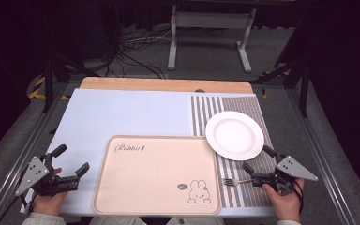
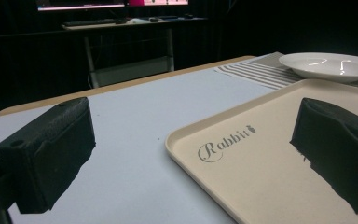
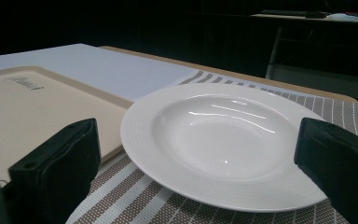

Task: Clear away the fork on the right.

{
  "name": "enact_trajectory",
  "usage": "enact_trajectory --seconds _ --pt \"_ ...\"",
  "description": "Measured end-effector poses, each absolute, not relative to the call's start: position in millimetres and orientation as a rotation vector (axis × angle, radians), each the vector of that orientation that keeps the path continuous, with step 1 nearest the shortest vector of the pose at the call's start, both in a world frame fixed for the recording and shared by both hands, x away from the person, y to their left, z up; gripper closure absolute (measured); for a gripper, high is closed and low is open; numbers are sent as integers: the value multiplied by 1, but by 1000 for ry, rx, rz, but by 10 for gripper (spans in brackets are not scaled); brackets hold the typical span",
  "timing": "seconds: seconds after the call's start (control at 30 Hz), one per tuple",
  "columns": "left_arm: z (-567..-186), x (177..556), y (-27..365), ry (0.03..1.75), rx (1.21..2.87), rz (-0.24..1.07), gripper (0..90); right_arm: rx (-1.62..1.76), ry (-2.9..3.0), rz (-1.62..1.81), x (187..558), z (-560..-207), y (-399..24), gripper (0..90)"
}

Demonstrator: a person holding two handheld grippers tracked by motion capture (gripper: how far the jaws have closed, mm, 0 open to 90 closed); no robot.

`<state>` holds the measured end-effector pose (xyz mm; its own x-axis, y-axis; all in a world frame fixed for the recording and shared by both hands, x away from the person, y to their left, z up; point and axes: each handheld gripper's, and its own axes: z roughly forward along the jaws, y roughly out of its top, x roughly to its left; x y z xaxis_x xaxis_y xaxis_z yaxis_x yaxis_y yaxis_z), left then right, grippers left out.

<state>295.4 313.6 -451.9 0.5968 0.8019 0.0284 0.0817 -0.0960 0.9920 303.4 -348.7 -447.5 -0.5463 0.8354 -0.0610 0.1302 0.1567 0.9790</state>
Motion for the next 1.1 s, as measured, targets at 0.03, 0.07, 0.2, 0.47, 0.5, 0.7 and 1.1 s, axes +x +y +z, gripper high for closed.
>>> enact_trajectory --seconds 0.03,0.07,0.2,0.47,0.5,0.7,1.1 --pt "-452 295 314 765 1570 714 2 920 1814 1440 303 -448 -349 11" --pt "-452 295 314 765 1570 714 2 921 1815 1440 304 -448 -349 11" --pt "-452 296 313 767 1572 717 2 919 1814 1448 304 -446 -348 11" --pt "-452 296 313 765 1578 714 2 882 1863 1502 313 -426 -339 10" --pt "-452 296 313 766 1576 715 2 878 1868 1501 315 -423 -338 11" --pt "-452 295 315 766 1572 714 2 905 1921 1477 325 -411 -330 12" --pt "-452 295 314 767 1576 717 2 838 2199 1254 335 -393 -316 54"
